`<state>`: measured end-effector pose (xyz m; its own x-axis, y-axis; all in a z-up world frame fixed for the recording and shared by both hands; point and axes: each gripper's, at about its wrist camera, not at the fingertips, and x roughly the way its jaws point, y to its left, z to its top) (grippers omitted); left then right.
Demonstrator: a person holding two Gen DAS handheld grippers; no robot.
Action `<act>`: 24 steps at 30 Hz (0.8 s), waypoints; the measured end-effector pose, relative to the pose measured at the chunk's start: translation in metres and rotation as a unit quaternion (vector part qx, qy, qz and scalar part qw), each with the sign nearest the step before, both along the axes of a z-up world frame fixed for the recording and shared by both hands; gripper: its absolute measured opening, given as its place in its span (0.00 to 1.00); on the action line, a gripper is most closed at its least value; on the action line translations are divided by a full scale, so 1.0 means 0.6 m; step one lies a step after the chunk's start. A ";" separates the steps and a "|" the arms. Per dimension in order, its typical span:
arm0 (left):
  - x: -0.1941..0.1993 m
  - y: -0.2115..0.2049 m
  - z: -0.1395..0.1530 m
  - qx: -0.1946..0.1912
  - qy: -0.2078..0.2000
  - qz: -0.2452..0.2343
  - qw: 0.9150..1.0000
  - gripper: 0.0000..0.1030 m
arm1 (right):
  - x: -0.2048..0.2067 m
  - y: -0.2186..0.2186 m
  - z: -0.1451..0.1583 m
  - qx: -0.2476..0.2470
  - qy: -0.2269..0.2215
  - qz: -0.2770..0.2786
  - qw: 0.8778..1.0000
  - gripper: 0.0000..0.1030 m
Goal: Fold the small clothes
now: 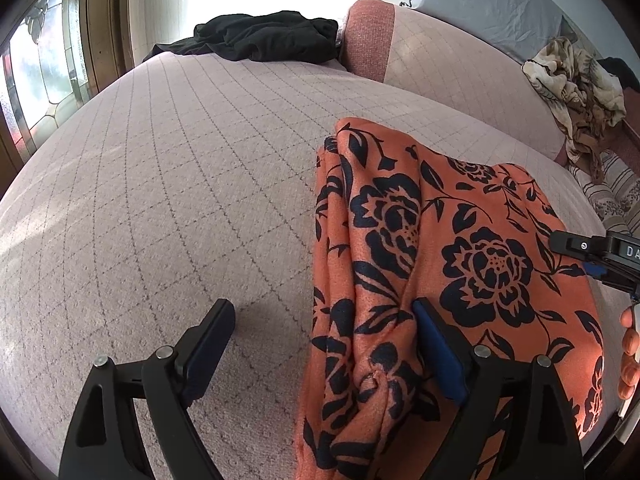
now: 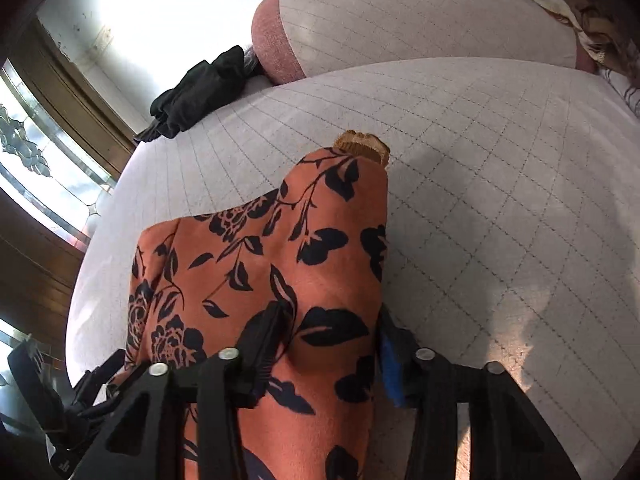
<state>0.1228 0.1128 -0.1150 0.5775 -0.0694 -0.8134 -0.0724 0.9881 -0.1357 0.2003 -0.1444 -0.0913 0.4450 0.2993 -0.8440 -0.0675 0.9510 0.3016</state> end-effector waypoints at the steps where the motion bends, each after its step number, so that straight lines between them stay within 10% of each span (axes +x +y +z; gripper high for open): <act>1: -0.001 0.001 0.000 -0.002 0.000 0.001 1.000 0.88 | -0.013 -0.007 0.008 -0.008 -0.008 -0.015 1.000 0.70; 8: -0.023 0.013 0.024 -0.031 0.003 0.015 0.999 0.87 | -0.130 0.021 0.086 0.056 -0.066 0.027 0.996 0.75; 13: -0.059 0.017 0.037 -0.024 0.001 0.019 1.000 0.87 | -0.134 0.075 0.007 0.086 0.002 0.076 0.993 0.85; 20: -0.083 0.019 0.054 -0.018 0.003 0.028 0.999 0.87 | -0.161 0.079 0.064 0.108 -0.046 0.072 0.991 0.85; 24: -0.093 0.012 0.045 0.004 0.013 0.022 1.000 0.87 | -0.151 0.082 0.010 0.112 -0.001 0.077 0.991 0.85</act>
<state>0.0671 0.1198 -0.0878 0.5588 -0.0374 -0.8285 -0.1185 0.9851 -0.1244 0.1098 -0.0952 -0.0854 0.3815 0.5431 -0.7480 -0.2086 0.8389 0.5027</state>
